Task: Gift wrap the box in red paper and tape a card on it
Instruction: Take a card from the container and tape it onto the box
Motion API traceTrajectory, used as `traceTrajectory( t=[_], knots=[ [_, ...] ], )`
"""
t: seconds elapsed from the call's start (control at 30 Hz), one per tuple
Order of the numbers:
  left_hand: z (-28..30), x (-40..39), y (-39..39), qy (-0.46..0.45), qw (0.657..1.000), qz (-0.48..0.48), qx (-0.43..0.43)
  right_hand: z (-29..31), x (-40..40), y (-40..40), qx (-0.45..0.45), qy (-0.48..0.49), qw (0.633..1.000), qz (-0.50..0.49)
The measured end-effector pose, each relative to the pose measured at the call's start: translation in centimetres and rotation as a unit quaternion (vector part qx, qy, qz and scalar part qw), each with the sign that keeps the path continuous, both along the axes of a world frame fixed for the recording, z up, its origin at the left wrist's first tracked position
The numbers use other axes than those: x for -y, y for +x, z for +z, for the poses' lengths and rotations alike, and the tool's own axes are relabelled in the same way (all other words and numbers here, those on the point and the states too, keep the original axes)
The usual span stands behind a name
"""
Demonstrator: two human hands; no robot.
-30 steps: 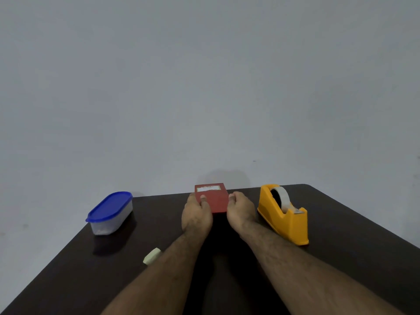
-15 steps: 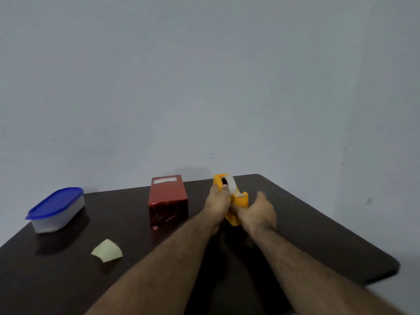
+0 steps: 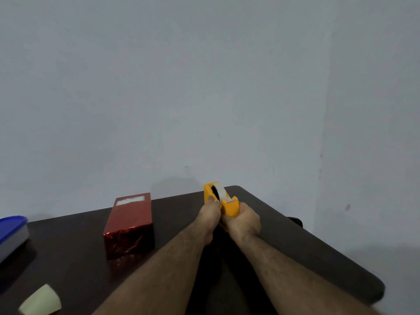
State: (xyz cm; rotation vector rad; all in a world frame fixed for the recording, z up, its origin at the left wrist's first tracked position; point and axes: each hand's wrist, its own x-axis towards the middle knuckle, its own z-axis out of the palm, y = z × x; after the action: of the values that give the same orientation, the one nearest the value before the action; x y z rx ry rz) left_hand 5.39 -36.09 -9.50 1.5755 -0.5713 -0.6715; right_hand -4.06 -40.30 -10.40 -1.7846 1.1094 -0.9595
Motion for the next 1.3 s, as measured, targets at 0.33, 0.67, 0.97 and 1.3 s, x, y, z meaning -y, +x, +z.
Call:
traceTrajectory(
  t=[0.33, 0.67, 0.97, 1.3],
  knots=[
    [1.8, 6.8, -1.7, 0.012, 0.999, -0.009, -0.033, -0.4, 7.6, -1.0, 0.030, 0.036, 0.999, 0.005],
    [0.7, 5.2, -2.4, 0.039, 0.999, -0.026, -0.013, -2.0, 8.1, -1.7, -0.059, 0.021, 0.998, 0.021],
    [-0.1, -3.2, -1.9, 0.038, 0.993, 0.040, 0.106, -1.1, 0.8, -3.4, -0.152, 0.002, 0.988, 0.016],
    [2.9, -25.1, -1.2, 0.360, 0.778, 0.168, 0.487, 0.2, -17.0, 0.2, -0.145, -0.100, 0.963, 0.205]
  ],
)
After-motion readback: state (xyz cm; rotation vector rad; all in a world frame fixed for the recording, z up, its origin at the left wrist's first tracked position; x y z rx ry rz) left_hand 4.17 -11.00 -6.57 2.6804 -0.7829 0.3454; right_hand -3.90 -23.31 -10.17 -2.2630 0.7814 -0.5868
